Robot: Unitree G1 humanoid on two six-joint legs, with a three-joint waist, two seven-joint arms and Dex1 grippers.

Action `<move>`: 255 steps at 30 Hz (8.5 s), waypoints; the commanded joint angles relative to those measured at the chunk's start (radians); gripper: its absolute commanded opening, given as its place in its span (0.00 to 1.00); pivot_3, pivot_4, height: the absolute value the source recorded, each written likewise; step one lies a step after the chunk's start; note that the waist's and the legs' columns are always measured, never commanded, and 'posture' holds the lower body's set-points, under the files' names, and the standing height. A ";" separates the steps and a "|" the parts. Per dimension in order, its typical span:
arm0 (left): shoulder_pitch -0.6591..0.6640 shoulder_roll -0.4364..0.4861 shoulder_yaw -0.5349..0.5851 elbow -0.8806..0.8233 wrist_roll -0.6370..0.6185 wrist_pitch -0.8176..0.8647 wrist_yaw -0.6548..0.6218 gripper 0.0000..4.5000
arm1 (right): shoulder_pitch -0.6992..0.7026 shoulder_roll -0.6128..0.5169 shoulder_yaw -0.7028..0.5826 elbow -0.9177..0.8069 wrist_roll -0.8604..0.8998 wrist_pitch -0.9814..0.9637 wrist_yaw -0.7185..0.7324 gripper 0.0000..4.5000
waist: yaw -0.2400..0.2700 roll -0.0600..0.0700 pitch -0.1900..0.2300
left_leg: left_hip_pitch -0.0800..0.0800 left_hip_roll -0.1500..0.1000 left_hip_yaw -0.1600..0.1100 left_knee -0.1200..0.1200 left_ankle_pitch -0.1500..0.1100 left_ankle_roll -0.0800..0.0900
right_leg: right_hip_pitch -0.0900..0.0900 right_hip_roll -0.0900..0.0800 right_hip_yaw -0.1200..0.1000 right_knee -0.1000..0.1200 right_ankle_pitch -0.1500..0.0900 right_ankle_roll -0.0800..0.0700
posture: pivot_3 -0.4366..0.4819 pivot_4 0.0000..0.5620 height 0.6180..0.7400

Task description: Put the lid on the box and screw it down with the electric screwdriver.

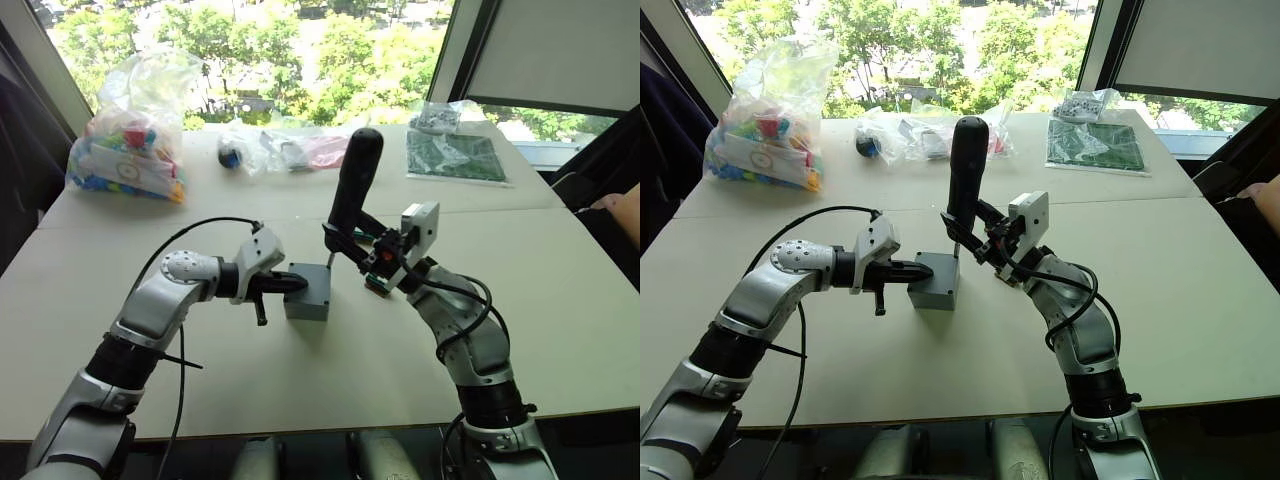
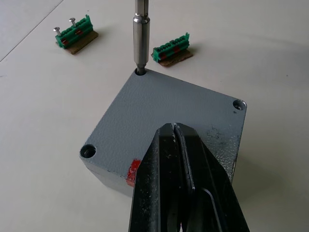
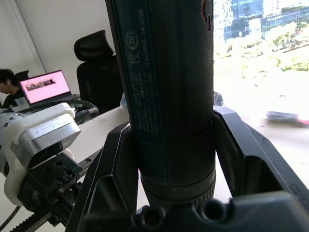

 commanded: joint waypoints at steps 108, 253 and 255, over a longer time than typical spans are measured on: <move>0.090 0.041 0.108 -0.057 -0.027 0.061 0.152 0.00 | -0.052 -0.636 0.077 -0.285 0.258 0.695 0.255 0.99 | 0.054 0.005 0.019 | -0.035 -0.001 -0.002 0.009 -0.003 0.006 | -0.022 -0.005 -0.005 -0.015 0.009 0.006 | 0.48 0.27 1.00; 0.055 0.008 0.317 -0.178 -0.272 0.283 0.239 0.00 | -0.671 -0.255 -0.025 1.241 -0.294 -0.144 0.394 0.00 | -0.001 0.003 0.018 | -0.025 -0.001 0.000 0.005 0.005 -0.009 | -0.021 -0.002 -0.002 -0.005 0.017 0.005 | 0.48 0.27 1.00; 0.056 0.007 0.314 -0.178 -0.272 0.281 0.238 0.00 | -0.665 -0.258 -0.025 1.232 -0.294 -0.134 0.401 0.00 | -0.001 0.003 0.018 | -0.025 -0.001 0.000 0.004 0.005 -0.009 | -0.021 -0.002 -0.002 -0.005 0.017 0.005 | 0.48 0.27 1.00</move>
